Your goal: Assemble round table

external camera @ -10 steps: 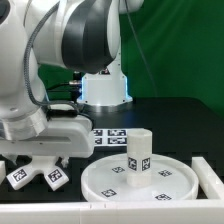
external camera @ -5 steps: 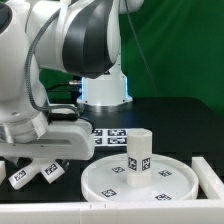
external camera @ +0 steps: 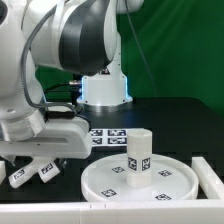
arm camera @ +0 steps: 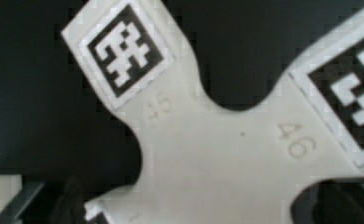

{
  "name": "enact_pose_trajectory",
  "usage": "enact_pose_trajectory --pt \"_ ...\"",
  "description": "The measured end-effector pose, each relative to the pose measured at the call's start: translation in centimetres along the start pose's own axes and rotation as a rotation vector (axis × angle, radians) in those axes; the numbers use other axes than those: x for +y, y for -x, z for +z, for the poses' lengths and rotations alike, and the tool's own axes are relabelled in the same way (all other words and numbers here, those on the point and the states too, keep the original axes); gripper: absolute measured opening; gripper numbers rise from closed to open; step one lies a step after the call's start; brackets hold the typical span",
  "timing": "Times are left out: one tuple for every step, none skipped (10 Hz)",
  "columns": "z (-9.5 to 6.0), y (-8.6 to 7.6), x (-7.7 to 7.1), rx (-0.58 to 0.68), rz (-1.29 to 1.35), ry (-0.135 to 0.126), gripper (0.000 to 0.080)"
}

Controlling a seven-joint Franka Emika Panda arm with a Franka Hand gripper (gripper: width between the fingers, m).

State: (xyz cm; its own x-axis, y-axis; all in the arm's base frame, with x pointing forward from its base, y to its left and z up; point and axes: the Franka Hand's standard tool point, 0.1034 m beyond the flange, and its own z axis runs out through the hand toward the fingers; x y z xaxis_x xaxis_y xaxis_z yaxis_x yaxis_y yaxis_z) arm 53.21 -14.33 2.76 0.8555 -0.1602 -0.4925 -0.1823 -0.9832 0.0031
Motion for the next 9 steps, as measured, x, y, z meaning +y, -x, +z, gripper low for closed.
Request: enact_pose_trajectory --pt "-0.18 -0.07 0.03 0.003 0.004 -0.001 0.0649" --pt "-0.26 -0.11 0.03 0.005 0.008 0.0 0.0649" --pt "-0.24 -0.12 -0.08 0.005 0.013 0.0 0.0649" --pt "-0.26 -0.18 -0.44 0.006 0.021 0.002 0.0649" --pt "-0.31 -0.2 -0.63 0.008 0.031 -0.001 0.0649" --pt "-0.4 -0.2 -0.62 0.009 0.044 -0.001 0.0649" --pt "-0.45 -0.21 -0.72 0.01 0.053 -0.001 0.0649" --pt "-0.39 -0.2 -0.65 0.009 0.052 0.001 0.0649" --pt "-0.36 -0.19 -0.62 0.009 0.053 0.0 0.0649"
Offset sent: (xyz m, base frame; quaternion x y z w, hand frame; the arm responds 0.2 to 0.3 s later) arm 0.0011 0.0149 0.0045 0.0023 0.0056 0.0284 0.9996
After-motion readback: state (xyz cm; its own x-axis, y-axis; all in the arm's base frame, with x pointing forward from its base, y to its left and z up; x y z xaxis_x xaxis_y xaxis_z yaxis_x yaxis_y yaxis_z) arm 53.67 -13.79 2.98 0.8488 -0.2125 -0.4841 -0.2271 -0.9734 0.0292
